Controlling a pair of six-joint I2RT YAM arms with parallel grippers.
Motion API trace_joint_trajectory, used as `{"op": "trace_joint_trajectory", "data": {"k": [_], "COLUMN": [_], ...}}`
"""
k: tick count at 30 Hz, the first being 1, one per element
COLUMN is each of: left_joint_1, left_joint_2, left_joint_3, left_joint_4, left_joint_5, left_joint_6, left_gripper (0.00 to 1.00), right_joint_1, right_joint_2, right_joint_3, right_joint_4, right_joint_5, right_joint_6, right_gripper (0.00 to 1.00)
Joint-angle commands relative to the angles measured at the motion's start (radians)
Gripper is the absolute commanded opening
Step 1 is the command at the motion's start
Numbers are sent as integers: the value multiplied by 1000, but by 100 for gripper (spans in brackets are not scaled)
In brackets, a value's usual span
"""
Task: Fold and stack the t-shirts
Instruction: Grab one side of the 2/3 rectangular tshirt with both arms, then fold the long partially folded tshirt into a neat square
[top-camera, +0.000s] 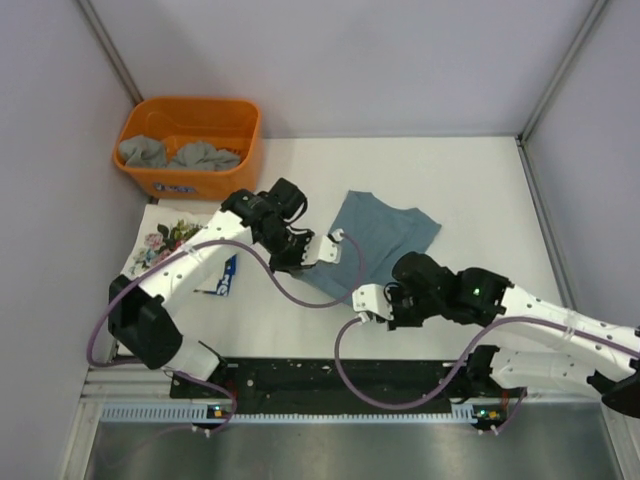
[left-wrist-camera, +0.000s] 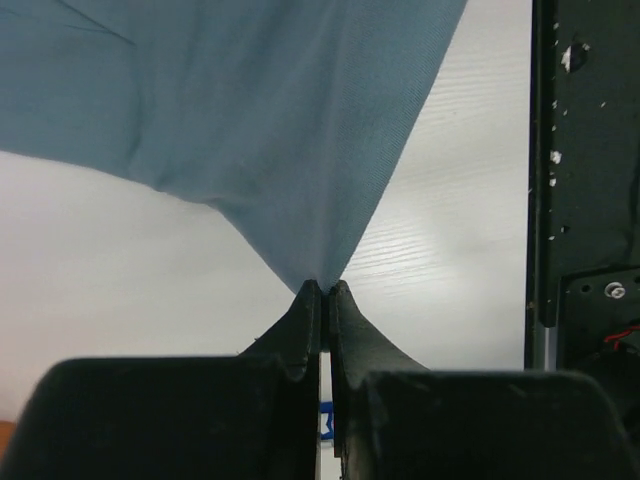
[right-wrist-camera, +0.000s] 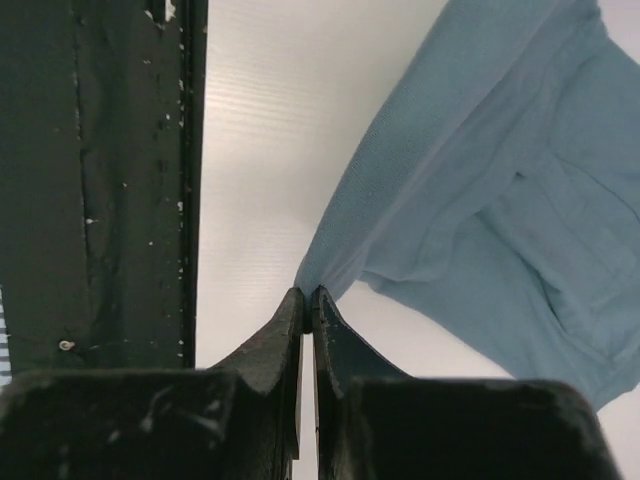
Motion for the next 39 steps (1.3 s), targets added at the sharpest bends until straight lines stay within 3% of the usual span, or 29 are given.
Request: {"op": "trace_joint_trajectory", "data": {"k": [1,4,10,16,20,33,39], "left_joint_1": [3,3,15,32,33,35,33], "left_joint_2": [-39,-6,108,210,284,628,737], "left_joint_3": [146,219,368,497,554,795,824], "left_joint_4": [-152,-124,-15,109,199,341,451], "left_joint_5": [66,54,-45,-110,-160,-333,-460], "left_joint_6": [-85,-130,-240,-340,-371,-418,-424], "left_gripper": [0,0,0,0,0,0,0], "right_joint_1": [11,-52,-317,-626,-752,-898,-939], "right_joint_2": [-86,-135,-152,-71,7,308,449], "right_joint_3": [64,75,35,57,55,116,126], "right_joint_4": [-94,-92,-2,115,214,366,452], "right_joint_5": [-94,-72,-129,-139,-150,-58,-6], "right_joint_6": [25,19,-6,34,61,106,143], "right_gripper": [0,0,0,0,0,0,0]}}
